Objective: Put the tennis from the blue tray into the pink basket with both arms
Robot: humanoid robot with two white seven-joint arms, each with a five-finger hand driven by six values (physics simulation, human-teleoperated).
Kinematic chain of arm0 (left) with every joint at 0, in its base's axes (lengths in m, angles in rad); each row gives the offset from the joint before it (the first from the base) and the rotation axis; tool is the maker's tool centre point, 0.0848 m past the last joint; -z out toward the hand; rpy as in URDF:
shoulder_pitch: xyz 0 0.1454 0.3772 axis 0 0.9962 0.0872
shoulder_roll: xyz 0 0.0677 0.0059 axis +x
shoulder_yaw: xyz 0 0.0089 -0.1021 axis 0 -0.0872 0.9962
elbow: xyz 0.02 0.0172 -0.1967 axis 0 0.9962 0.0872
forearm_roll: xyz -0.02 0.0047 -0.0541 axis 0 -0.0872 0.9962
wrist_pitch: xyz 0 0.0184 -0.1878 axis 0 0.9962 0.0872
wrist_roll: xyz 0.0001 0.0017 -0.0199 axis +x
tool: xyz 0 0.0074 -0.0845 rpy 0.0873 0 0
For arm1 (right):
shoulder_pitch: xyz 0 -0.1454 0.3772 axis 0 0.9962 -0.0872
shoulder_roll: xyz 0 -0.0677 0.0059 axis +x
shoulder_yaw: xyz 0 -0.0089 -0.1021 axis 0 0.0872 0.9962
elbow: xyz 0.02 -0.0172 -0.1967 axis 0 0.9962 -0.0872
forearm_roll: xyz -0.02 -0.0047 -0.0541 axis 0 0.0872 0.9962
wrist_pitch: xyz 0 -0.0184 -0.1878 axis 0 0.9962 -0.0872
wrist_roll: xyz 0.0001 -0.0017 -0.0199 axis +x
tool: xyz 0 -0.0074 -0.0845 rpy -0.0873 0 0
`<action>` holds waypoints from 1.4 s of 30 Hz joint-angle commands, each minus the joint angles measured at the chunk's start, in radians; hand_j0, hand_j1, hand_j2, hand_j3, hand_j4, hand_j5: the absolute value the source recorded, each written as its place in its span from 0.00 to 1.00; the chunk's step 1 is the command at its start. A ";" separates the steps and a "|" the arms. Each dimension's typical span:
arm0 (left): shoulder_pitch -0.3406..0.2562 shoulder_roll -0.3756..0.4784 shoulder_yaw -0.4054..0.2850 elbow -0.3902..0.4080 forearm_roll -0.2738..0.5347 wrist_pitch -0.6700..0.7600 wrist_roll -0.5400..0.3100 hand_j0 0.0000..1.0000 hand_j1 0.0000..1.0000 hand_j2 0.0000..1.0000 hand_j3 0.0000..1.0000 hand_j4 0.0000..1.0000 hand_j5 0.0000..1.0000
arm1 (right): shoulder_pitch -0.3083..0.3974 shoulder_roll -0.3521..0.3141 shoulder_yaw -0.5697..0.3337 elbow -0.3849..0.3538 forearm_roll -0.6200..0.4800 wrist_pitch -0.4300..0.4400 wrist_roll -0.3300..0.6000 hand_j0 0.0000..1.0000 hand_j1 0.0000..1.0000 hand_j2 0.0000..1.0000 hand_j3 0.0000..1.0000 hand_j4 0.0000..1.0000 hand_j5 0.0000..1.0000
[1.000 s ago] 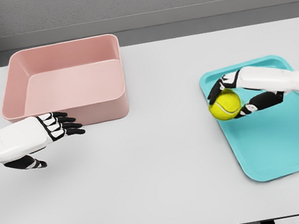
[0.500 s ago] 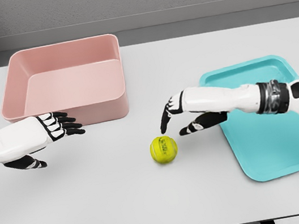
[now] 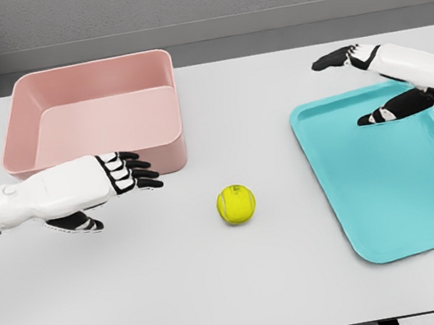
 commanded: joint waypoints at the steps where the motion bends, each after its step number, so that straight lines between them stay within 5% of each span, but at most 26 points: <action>1: -0.005 -0.109 -0.040 0.000 0.005 0.001 -0.108 1.00 1.00 1.00 1.00 1.00 1.00 | 0.000 -0.023 -0.077 0.025 -0.010 0.003 0.001 1.00 1.00 1.00 1.00 1.00 1.00; 8: -0.155 -0.305 -0.125 0.000 0.005 0.001 -0.161 1.00 1.00 1.00 1.00 1.00 1.00 | -0.023 -0.066 -0.076 0.088 -0.008 0.003 0.001 1.00 1.00 1.00 1.00 1.00 1.00; 12: -0.193 -0.405 -0.146 0.000 0.003 0.001 -0.203 1.00 1.00 1.00 1.00 1.00 1.00 | -0.167 -0.046 0.090 0.083 -0.006 0.003 0.001 1.00 1.00 1.00 1.00 1.00 1.00; 19: -0.193 -0.433 -0.154 0.070 -0.127 0.001 -0.203 1.00 1.00 1.00 1.00 1.00 1.00 | -0.167 -0.040 0.096 0.083 -0.006 0.003 0.001 1.00 1.00 1.00 1.00 1.00 1.00; 30: -0.190 -0.440 -0.188 0.193 -0.205 0.001 -0.201 1.00 1.00 1.00 1.00 1.00 1.00 | -0.167 -0.028 0.110 0.086 0.000 0.003 0.001 1.00 1.00 1.00 1.00 1.00 1.00; 42: -0.189 -0.500 -0.195 0.195 -0.233 0.001 -0.201 1.00 1.00 1.00 1.00 1.00 1.00 | -0.160 -0.028 0.110 0.088 -0.002 0.003 0.001 1.00 1.00 1.00 1.00 1.00 1.00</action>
